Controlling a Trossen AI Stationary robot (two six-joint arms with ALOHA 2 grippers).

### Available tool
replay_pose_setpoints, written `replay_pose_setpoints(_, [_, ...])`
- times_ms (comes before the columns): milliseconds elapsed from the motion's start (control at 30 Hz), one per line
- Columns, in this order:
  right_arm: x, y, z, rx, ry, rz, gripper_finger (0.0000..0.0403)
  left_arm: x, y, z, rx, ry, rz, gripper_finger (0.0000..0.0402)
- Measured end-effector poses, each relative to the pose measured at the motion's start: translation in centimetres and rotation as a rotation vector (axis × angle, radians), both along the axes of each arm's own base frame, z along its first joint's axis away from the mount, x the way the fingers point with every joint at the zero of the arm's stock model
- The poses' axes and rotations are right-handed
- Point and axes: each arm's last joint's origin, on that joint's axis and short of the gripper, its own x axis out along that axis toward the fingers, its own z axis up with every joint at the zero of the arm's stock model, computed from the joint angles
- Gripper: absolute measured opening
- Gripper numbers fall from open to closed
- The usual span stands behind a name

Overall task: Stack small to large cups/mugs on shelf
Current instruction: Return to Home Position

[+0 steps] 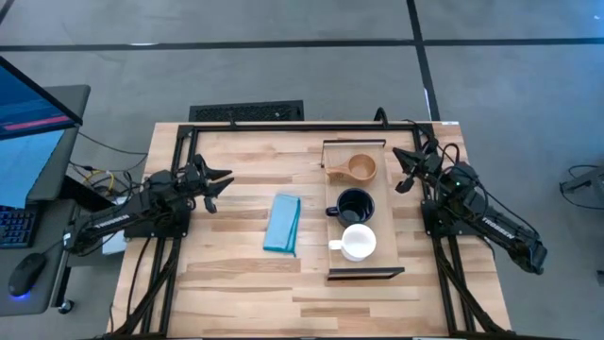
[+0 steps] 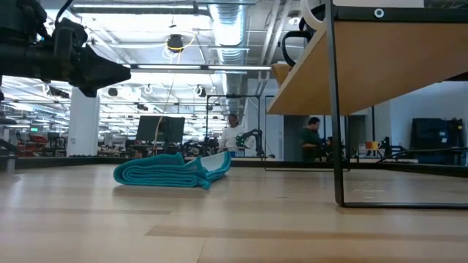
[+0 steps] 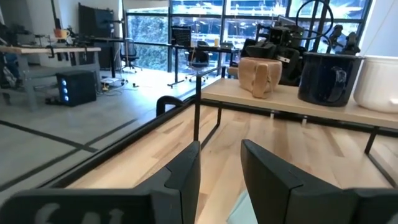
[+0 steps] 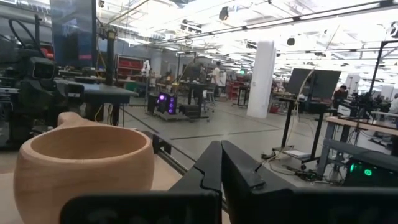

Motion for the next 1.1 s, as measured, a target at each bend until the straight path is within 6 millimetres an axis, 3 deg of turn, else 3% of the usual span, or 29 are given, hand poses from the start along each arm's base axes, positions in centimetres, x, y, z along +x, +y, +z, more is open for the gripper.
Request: replay_pose_setpoints(1100, [0.01,0.00,-0.04,0.002,0.003,0.000,0.0026,0.00,0.03,-0.05,-0.009,0.001,0.011,0.0107])
